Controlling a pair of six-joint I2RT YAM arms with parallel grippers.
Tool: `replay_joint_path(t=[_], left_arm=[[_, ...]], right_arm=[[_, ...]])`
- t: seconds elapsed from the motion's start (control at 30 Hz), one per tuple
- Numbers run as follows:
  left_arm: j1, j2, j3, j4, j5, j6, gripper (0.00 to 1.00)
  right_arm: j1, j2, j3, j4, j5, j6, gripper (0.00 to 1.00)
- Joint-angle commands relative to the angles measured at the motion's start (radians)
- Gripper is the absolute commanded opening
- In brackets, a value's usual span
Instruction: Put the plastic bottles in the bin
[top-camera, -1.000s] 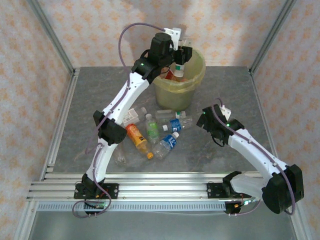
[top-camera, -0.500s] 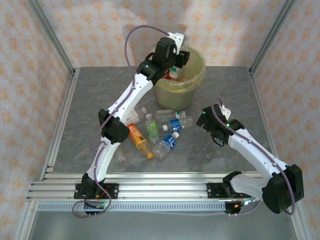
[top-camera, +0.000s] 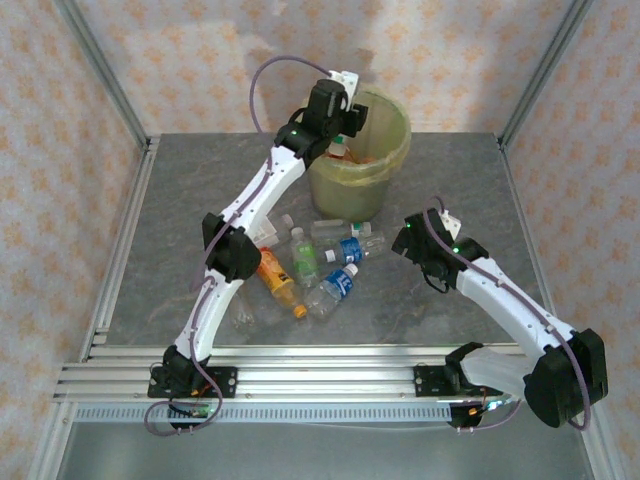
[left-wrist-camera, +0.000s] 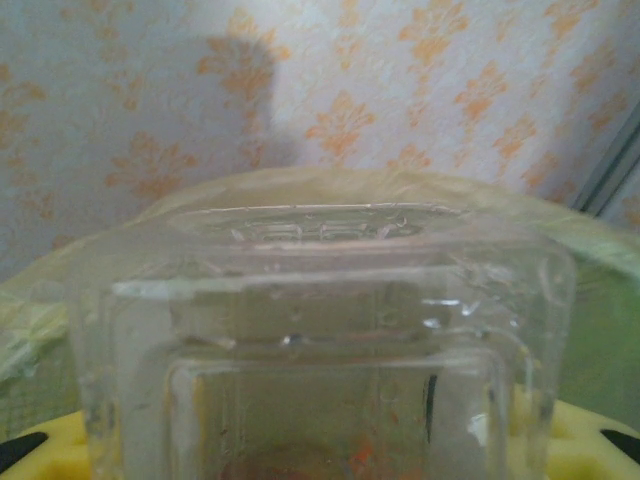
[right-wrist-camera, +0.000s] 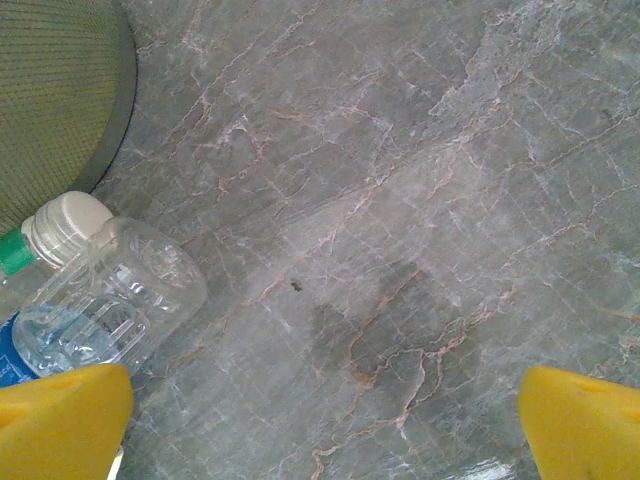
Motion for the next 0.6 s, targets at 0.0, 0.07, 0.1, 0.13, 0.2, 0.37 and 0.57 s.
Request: replay_joint_path(t=[0.0,0.07,0.1,0.13,0.2,0.37,0.57], left_arm=[[0.0,0.007,0.03,0.004,0.003,-0.018,0.57],[0.002,0.016,0.028,0.004,0.003,-0.019,0.6],[0.003,0.02,0.029,0.004,0.002,-0.019,0.6],[0.004,0.024,0.028,0.002,0.002,-0.021,0.61],[0.006,0.028,0.029,0.002,0.002,-0.029,0.66],[0.008,0.026,0.031,0.008,0.008,-0.039,0.77],[0.008,0.008,0.07,-0.007,0.014,-0.039,0.92]], right_arm=[[-0.001,0.008,0.016,0.012,-0.009,0.011,0.99],[0.0,0.008,0.015,0.013,-0.013,0.011,0.99],[0.0,0.009,0.014,0.013,-0.015,0.011,0.99],[-0.001,0.009,0.014,0.012,-0.015,0.011,0.99],[0.0,0.008,0.014,0.009,-0.014,0.01,0.99],[0.0,0.013,0.011,0.0,-0.01,0.008,0.99],[0.0,0.017,0.014,-0.011,-0.018,0.014,0.99]])
